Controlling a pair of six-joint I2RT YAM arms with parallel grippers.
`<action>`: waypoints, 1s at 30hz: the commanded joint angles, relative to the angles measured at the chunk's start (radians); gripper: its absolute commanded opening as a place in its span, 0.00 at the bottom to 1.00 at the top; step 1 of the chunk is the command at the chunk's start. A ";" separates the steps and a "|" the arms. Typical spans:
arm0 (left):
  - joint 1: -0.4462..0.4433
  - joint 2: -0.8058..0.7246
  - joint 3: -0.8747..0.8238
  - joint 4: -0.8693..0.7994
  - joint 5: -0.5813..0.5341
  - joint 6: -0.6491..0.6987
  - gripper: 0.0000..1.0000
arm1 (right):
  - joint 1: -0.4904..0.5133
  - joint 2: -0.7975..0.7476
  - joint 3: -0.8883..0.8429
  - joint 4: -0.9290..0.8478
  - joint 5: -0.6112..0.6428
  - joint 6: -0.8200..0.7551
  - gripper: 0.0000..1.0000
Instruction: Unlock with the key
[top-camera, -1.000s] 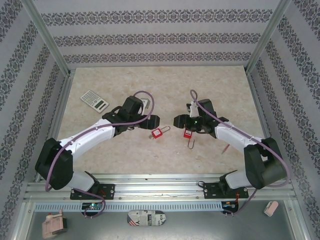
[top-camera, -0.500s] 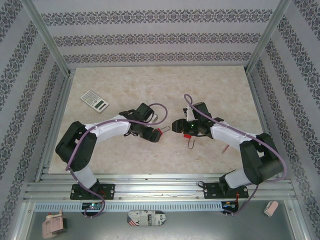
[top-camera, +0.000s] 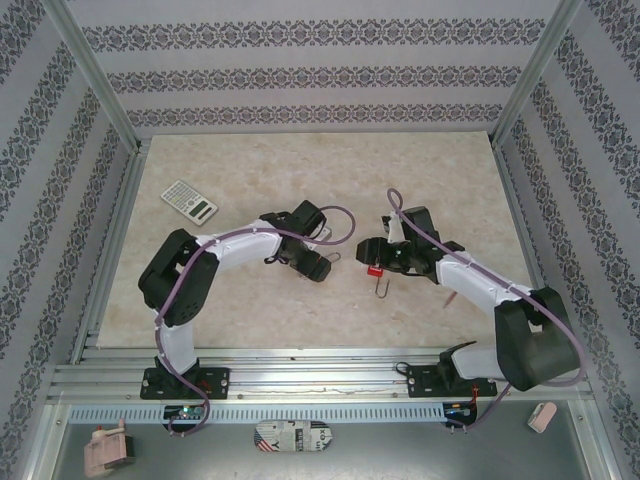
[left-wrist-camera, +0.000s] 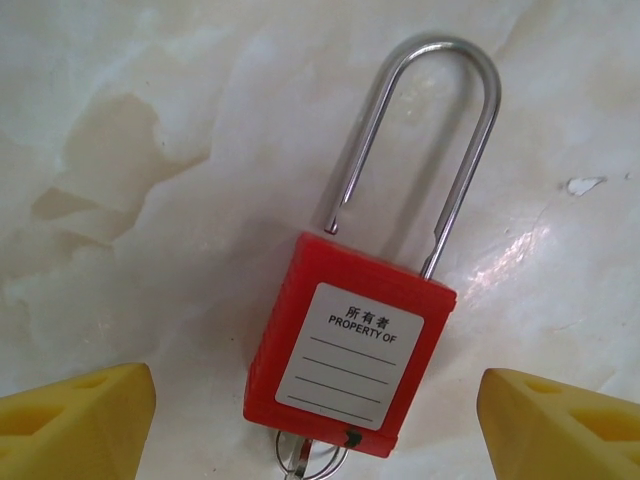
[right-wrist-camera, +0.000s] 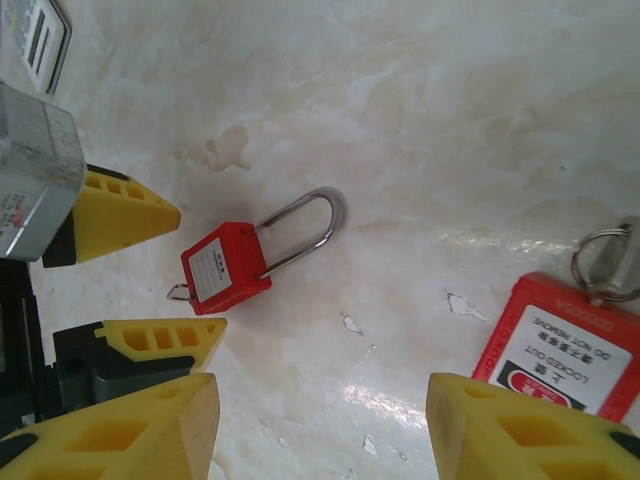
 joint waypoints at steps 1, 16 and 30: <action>-0.022 0.032 0.046 -0.060 -0.015 0.045 0.83 | -0.012 -0.024 -0.025 -0.008 -0.016 -0.016 0.58; -0.026 0.088 0.088 -0.083 -0.032 0.062 0.54 | -0.050 -0.066 -0.042 -0.016 -0.035 -0.023 0.58; -0.041 -0.134 0.067 -0.111 -0.085 0.008 0.12 | -0.077 -0.119 -0.059 -0.021 -0.041 -0.044 0.61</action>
